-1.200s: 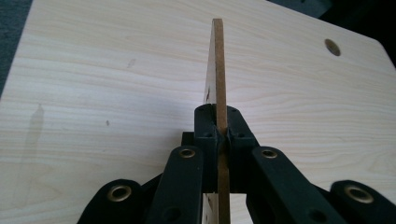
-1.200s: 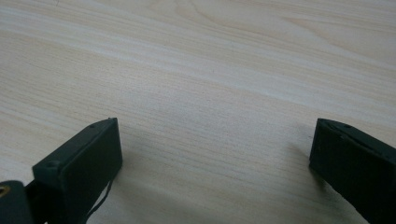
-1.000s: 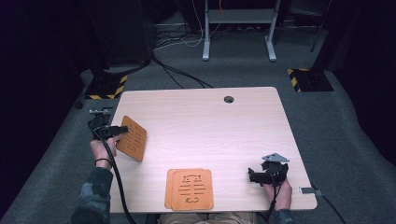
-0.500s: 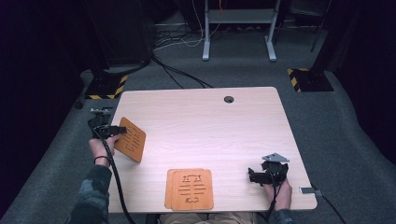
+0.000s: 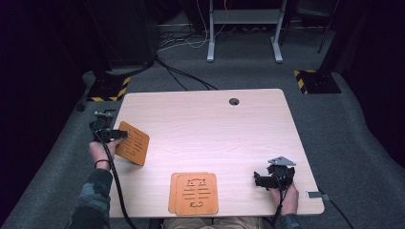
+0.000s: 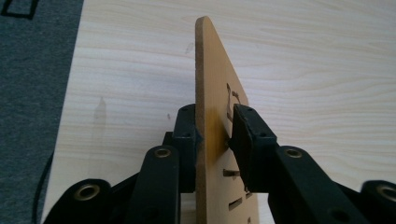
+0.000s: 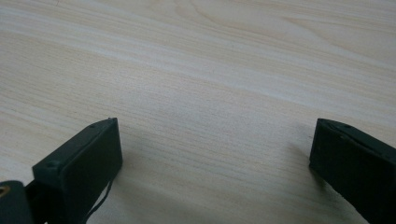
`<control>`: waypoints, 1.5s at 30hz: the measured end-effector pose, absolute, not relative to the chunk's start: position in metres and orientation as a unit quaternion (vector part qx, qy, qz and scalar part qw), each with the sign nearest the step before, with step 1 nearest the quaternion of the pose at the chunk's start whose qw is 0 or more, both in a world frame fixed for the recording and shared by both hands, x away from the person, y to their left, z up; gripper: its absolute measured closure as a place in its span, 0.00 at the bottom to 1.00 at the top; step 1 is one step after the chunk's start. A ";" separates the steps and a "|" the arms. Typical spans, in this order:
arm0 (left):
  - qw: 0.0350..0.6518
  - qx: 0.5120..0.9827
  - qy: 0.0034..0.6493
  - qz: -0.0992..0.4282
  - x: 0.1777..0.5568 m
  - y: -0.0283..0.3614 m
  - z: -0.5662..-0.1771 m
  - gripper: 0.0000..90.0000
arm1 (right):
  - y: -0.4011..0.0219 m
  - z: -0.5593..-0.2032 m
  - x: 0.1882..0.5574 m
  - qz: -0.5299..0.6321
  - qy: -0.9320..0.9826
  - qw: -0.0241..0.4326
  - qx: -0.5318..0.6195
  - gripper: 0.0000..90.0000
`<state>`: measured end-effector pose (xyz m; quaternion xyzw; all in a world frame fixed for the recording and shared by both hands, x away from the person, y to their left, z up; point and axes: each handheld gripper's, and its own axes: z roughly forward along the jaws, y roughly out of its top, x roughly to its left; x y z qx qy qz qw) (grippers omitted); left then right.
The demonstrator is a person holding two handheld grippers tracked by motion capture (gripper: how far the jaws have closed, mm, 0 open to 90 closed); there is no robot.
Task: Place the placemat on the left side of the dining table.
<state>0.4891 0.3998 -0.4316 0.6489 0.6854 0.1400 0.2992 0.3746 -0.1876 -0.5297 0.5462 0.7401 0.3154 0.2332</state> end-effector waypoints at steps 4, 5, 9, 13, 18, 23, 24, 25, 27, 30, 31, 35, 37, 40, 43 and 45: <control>0.305 0.643 0.690 0.131 0.488 0.407 -0.439 0.74 | -0.187 -0.530 0.375 0.316 0.740 0.233 0.547 0.02; 0.308 0.641 0.691 0.129 0.488 0.409 -0.440 0.74 | -0.188 -0.530 0.375 0.317 0.740 0.233 0.546 0.02; 0.307 0.643 0.691 0.124 0.488 0.412 -0.442 0.73 | -0.187 -0.530 0.375 0.317 0.740 0.233 0.546 0.02; 0.304 0.641 0.694 0.125 0.489 0.412 -0.443 0.72 | -0.188 -0.530 0.375 0.315 0.740 0.234 0.547 0.02; 0.298 0.643 0.694 0.125 0.490 0.414 -0.445 0.70 | -0.188 -0.530 0.375 0.316 0.739 0.234 0.547 0.02; 0.299 0.643 0.695 0.122 0.492 0.417 -0.448 0.69 | -0.187 -0.530 0.374 0.314 0.738 0.232 0.550 0.02; 0.299 0.641 0.696 0.121 0.492 0.417 -0.449 0.68 | -0.188 -0.530 0.374 0.315 0.738 0.234 0.548 0.02; 0.298 0.648 0.690 0.123 0.492 0.418 -0.449 0.67 | -0.188 -0.530 0.374 0.315 0.738 0.234 0.548 0.02; 0.303 0.641 0.695 0.119 0.491 0.420 -0.453 0.67 | -0.188 -0.530 0.374 0.315 0.738 0.234 0.549 0.02; 0.311 0.635 0.698 0.114 0.490 0.426 -0.458 0.66 | -0.188 -0.530 0.374 0.315 0.739 0.234 0.548 0.02; 0.312 0.634 0.698 0.112 0.489 0.428 -0.459 0.65 | -0.188 -0.530 0.374 0.314 0.740 0.235 0.547 0.02; 0.316 0.630 0.701 0.105 0.489 0.432 -0.464 0.64 | -0.188 -0.530 0.374 0.313 0.739 0.233 0.549 0.02; 0.312 0.635 0.699 0.106 0.489 0.434 -0.465 0.63 | -0.188 -0.530 0.375 0.314 0.739 0.235 0.547 0.02; 0.307 0.636 0.700 0.105 0.490 0.435 -0.467 0.62 | -0.188 -0.530 0.375 0.314 0.739 0.235 0.548 0.02; 0.315 0.629 0.702 0.108 0.491 0.435 -0.469 0.61 | -0.188 -0.530 0.374 0.313 0.739 0.234 0.549 0.02; 0.317 0.629 0.701 0.108 0.492 0.435 -0.470 0.61 | -0.188 -0.530 0.375 0.314 0.739 0.235 0.548 0.02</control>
